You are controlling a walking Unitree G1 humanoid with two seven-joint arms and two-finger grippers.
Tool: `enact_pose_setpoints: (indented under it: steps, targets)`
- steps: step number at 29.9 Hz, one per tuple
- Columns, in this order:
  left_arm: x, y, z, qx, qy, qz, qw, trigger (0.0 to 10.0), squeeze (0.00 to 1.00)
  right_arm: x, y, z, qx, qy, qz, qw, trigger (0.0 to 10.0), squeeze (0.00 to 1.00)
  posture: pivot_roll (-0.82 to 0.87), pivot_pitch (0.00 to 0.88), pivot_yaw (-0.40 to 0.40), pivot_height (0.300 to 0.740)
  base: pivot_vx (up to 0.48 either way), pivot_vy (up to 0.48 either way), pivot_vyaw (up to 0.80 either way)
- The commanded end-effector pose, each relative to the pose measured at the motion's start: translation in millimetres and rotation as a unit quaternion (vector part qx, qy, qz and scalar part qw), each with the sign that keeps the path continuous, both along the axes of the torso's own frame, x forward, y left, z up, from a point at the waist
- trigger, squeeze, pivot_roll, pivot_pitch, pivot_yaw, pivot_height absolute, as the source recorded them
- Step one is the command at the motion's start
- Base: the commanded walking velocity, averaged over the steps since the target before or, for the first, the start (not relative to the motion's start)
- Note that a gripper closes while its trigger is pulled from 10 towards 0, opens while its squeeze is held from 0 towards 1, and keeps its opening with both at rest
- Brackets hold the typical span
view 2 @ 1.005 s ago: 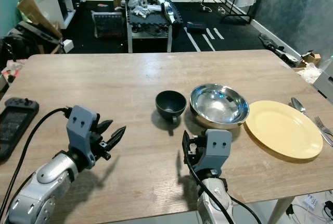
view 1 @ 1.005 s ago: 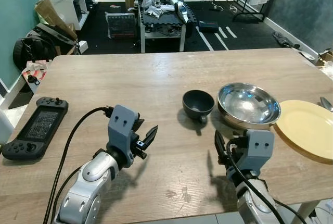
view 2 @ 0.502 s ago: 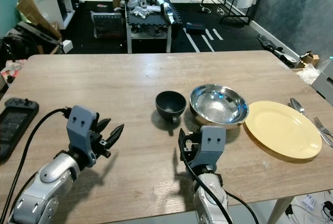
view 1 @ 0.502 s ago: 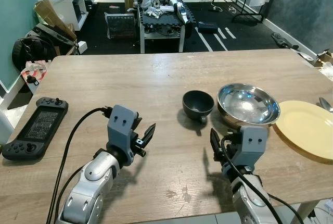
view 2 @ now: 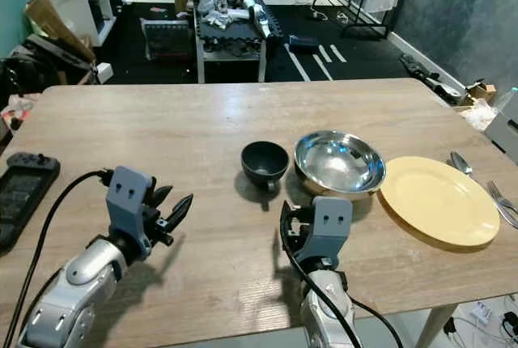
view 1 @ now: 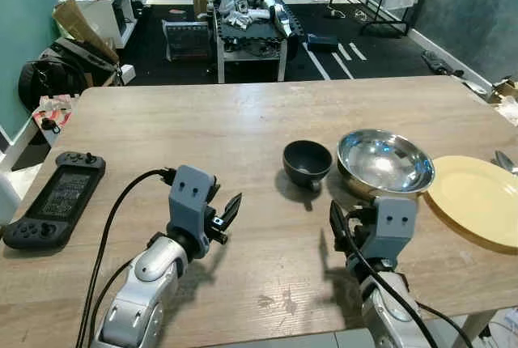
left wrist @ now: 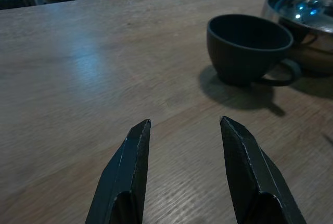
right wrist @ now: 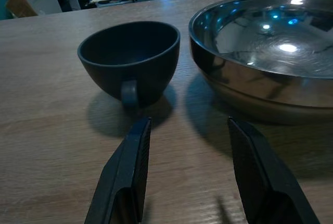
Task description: Setting the table
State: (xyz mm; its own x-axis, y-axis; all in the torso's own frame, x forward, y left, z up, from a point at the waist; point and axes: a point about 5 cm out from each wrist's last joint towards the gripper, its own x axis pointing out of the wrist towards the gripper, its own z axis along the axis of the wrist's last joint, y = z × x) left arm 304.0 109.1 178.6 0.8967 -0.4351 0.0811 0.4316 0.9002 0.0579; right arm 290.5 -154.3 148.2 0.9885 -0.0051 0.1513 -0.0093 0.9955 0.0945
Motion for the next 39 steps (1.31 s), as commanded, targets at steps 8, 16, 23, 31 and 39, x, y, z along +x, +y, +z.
enact_pose_setpoints:
  steps: [8,16,23,31,39]
  targets:
    - [-0.3,-10.6,-1.4,0.027,-0.020,-0.026,0.999,10.0,0.00,-5.3,-14.8,-0.1,0.006,-0.011,-0.035,0.999,10.0,0.00,0.04,0.077,0.077,0.740,0.000,0.000,0.00]
    - [-21.3,5.5,-1.5,0.022,-0.034,-0.046,0.998,10.0,0.00,-29.7,-26.4,2.3,-0.040,-0.030,-0.026,0.998,10.0,0.00,0.05,0.075,0.070,0.740,0.000,0.000,0.00]
    - [-18.0,10.8,-8.0,0.011,-0.033,0.011,0.999,10.0,0.00,-21.1,-16.4,7.6,-0.047,-0.039,0.010,0.998,10.0,0.00,0.05,0.066,0.051,0.740,0.000,0.000,0.00]
    - [-12.0,10.4,-4.7,0.010,-0.041,0.021,0.999,10.0,0.00,-15.4,-13.9,9.5,-0.044,-0.034,0.028,0.998,10.0,0.00,0.06,0.058,0.024,0.740,0.000,0.000,-0.22]
    - [-11.9,5.5,-5.3,0.010,-0.042,0.015,0.999,10.0,0.00,-18.5,-19.5,3.8,-0.029,-0.020,0.016,0.999,10.0,0.00,0.05,0.059,0.025,0.740,0.000,0.000,-0.80]
